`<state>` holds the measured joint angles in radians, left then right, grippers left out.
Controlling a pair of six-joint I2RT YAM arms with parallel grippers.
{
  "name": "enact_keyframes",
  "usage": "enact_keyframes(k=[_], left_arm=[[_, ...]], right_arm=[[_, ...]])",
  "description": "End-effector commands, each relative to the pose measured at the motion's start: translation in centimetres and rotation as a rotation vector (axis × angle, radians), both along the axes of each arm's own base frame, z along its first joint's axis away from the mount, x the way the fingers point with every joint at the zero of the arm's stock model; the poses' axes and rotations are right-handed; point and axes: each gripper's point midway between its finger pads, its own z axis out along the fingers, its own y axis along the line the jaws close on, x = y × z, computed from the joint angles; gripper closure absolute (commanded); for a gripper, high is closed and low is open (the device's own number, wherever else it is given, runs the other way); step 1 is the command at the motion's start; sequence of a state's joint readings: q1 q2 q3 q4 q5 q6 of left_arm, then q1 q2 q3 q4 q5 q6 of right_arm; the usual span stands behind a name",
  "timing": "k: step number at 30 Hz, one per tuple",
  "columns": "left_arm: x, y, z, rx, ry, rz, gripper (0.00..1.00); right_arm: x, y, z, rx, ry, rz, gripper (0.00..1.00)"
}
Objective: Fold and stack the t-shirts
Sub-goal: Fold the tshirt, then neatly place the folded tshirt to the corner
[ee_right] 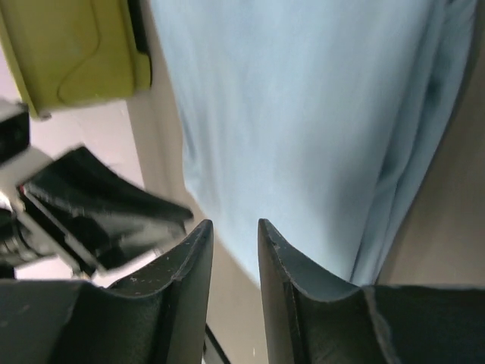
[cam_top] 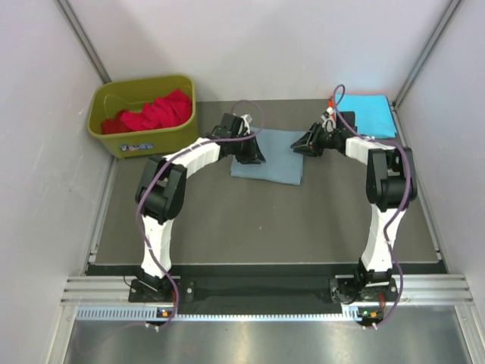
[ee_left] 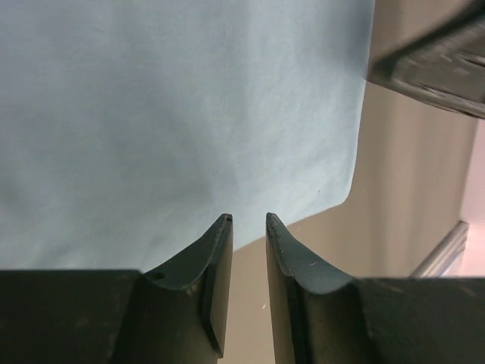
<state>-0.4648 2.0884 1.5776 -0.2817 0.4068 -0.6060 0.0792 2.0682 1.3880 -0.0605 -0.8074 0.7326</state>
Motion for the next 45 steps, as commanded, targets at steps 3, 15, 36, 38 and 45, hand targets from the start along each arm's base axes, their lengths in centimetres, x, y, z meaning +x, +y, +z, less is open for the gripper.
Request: enact_keyframes(k=[3, 15, 36, 38, 45], left_arm=[[-0.2, -1.9, -2.5, -0.091, 0.029, -0.017, 0.72], [-3.1, 1.9, -2.0, 0.087, -0.053, -0.098, 0.71], [-12.2, 0.0, 7.1, -0.394, 0.089, 0.332, 0.40], [-12.6, -1.2, 7.8, -0.486, 0.093, 0.360, 0.38], [-12.9, -5.7, 5.6, -0.577, 0.159, 0.557, 0.30]], right_arm=[[4.5, 0.8, -0.9, 0.111, -0.062, -0.006, 0.69], [10.6, -6.3, -3.1, 0.032, -0.098, -0.104, 0.65], [-11.1, -8.1, 3.8, -0.318, -0.041, -0.102, 0.32], [-13.1, -8.0, 5.3, -0.326, -0.089, -0.111, 0.30], [-19.7, -8.6, 3.8, -0.385, -0.083, -0.115, 0.28]])
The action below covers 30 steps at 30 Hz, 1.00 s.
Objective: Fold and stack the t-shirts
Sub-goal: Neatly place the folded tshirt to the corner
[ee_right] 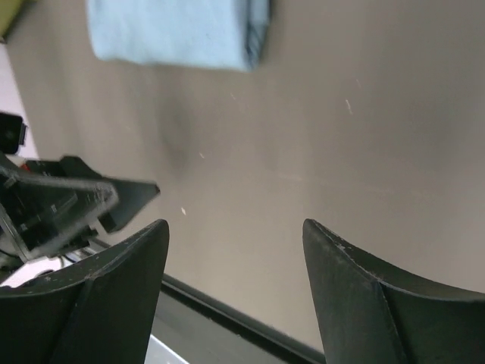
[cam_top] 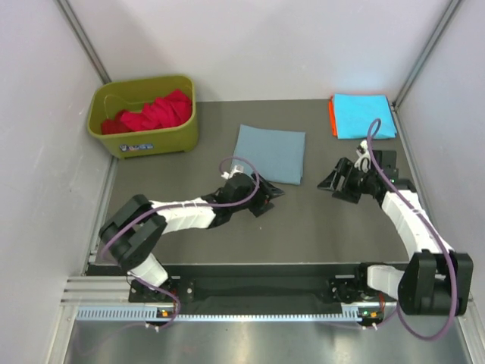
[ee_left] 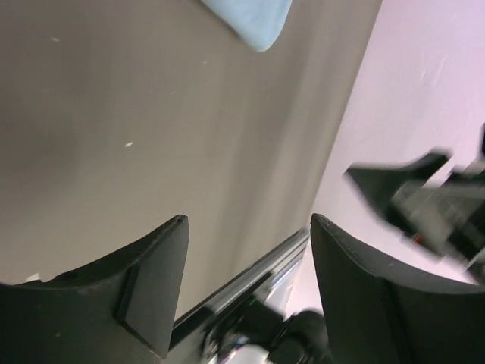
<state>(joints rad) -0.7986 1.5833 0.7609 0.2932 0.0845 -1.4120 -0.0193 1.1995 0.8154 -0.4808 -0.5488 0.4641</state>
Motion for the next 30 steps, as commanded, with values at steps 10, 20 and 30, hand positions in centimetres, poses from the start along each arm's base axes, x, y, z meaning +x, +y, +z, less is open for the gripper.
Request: enact_keyframes(k=[10, 20, 30], left_arm=[[7.4, -3.7, -1.3, -0.121, 0.054, 0.429, 0.34], [9.9, -4.3, -5.1, -0.076, 0.142, 0.552, 0.34], [11.3, -5.7, -6.7, -0.053, 0.196, 0.572, 0.46]], right_arm=[[-2.6, -2.2, 0.3, -0.166, -0.015, -0.018, 0.26], [-0.5, -4.0, 0.5, -0.191, -0.010, -0.034, 0.25], [3.0, -3.8, -0.9, -0.161, 0.001, -0.016, 0.24]])
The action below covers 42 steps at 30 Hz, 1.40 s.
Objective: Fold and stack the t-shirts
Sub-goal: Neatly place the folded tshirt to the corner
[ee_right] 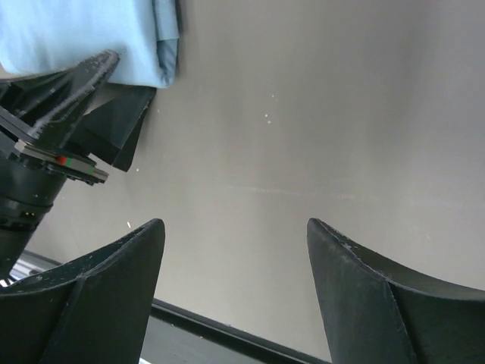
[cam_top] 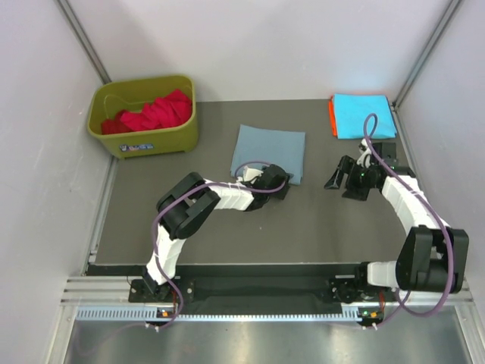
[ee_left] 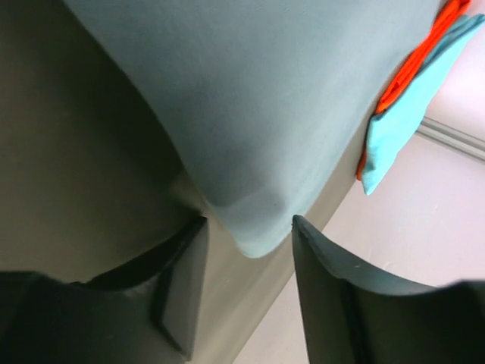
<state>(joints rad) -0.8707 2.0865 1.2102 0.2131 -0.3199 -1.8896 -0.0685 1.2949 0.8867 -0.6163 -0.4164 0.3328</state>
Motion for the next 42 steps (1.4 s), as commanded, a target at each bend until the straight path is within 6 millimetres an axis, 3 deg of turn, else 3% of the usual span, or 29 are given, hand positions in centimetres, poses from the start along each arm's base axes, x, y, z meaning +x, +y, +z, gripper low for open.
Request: enact_keyframes(k=[1, 6, 11, 14, 18, 24, 25, 27, 34, 42], left_arm=[[0.8, 0.3, -0.8, 0.006, 0.026, 0.044, 0.48], [0.6, 0.3, -0.8, -0.027, 0.035, 0.026, 0.66], [1.2, 0.9, -0.2, -0.086, 0.024, 0.030, 0.82], [1.4, 0.9, 0.7, -0.131, 0.020, 0.017, 0.92], [1.8, 0.9, 2.2, -0.180, 0.008, 0.007, 0.98], [2.3, 0.5, 3.7, -0.234, 0.005, -0.025, 1.00], [2.3, 0.3, 3.9, -0.243, 0.006, -0.032, 1.00], [2.4, -0.1, 4.4, -0.257, 0.011, -0.056, 1.00], [2.8, 0.1, 6.0, -0.281, 0.005, -0.077, 1.00], [3.6, 0.2, 8.5, -0.305, -0.031, -0.076, 1.00]], right_arm=[[3.2, 0.3, 1.7, 0.016, -0.105, 0.038, 0.24], [6.3, 2.1, 1.7, 0.115, -0.132, 0.127, 0.22], [9.2, 4.2, 2.0, 0.271, -0.122, 0.182, 0.00], [10.6, 4.9, 1.6, 0.325, -0.117, 0.193, 0.00], [11.9, 6.1, 0.3, 0.415, -0.093, 0.200, 0.00], [13.4, 8.5, -1.3, 0.507, -0.061, 0.178, 0.02], [13.4, 9.8, -1.2, 0.504, -0.054, 0.204, 0.02], [13.6, 10.1, -2.4, 0.505, -0.020, 0.198, 0.03], [14.6, 10.4, -3.5, 0.506, 0.000, 0.165, 0.11], [14.4, 10.8, -4.7, 0.479, 0.036, 0.153, 0.13]])
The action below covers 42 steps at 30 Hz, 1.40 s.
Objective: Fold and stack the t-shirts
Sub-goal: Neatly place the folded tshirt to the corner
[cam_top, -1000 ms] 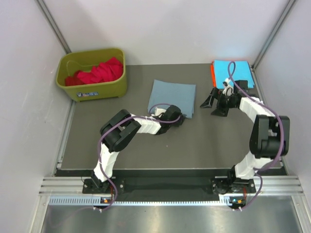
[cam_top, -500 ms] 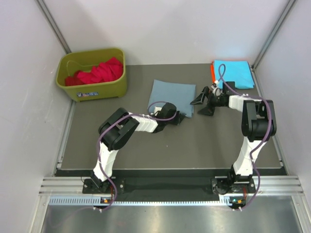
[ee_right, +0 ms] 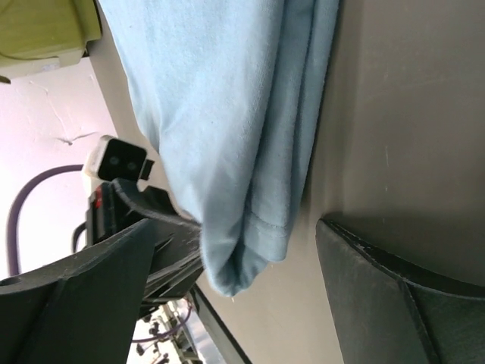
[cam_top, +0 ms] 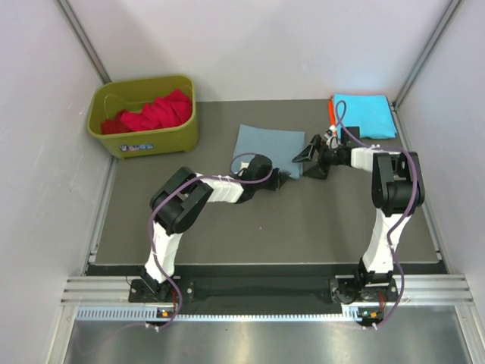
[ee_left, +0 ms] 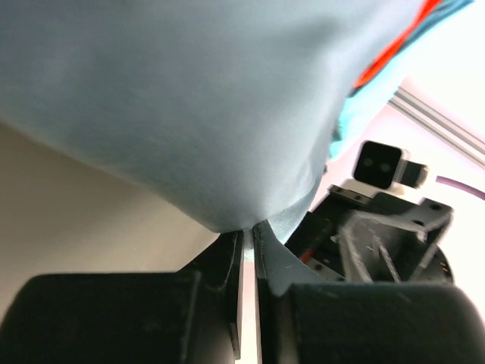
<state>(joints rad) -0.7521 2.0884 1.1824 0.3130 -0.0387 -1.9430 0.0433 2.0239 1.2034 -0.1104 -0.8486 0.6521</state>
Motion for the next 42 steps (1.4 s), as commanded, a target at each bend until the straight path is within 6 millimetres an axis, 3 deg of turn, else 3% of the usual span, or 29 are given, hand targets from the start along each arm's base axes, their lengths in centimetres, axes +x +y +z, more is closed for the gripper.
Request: enact_keyframes(k=[1, 12, 19, 28, 29, 34, 36, 37, 38, 42], left_arm=[[2.0, -0.6, 7.5, -0.111, -0.126, 0.019, 1.00], [2.2, 0.5, 8.0, -0.118, -0.126, 0.034, 1.00], [2.3, 1.1, 8.0, -0.120, -0.123, 0.034, 1.00], [2.0, 1.1, 7.8, -0.122, -0.113, 0.018, 1.00], [1.9, 1.1, 7.9, -0.120, -0.112, 0.017, 1.00], [1.3, 1.0, 7.8, -0.126, -0.102, -0.010, 1.00], [1.2, 1.1, 7.7, -0.121, -0.100, -0.017, 1.00], [1.2, 1.0, 7.7, -0.123, -0.099, -0.019, 1.00], [1.1, 1.0, 7.4, -0.121, -0.094, -0.023, 1.00], [0.6, 0.8, 7.3, -0.108, -0.102, -0.084, 1.00]], right_arm=[[1.7, 0.5, 0.6, -0.018, -0.062, 0.005, 0.14], [4.7, 1.8, 0.5, 0.066, -0.010, -0.086, 0.21], [6.4, 1.7, -0.9, 0.057, -0.007, -0.133, 0.25], [10.8, 0.5, -1.5, -0.062, -0.126, -0.162, 0.34], [11.6, 0.5, -0.9, -0.075, -0.161, -0.157, 0.38], [12.9, -0.3, -2.1, -0.138, -0.163, -0.155, 0.46], [13.9, -0.2, -1.5, -0.123, -0.192, -0.157, 0.51], [13.9, 0.0, -1.7, -0.111, -0.188, -0.149, 0.56], [14.4, 0.0, -1.3, -0.103, -0.201, -0.149, 0.68], [14.5, 0.4, -0.2, -0.083, -0.223, -0.124, 0.92]])
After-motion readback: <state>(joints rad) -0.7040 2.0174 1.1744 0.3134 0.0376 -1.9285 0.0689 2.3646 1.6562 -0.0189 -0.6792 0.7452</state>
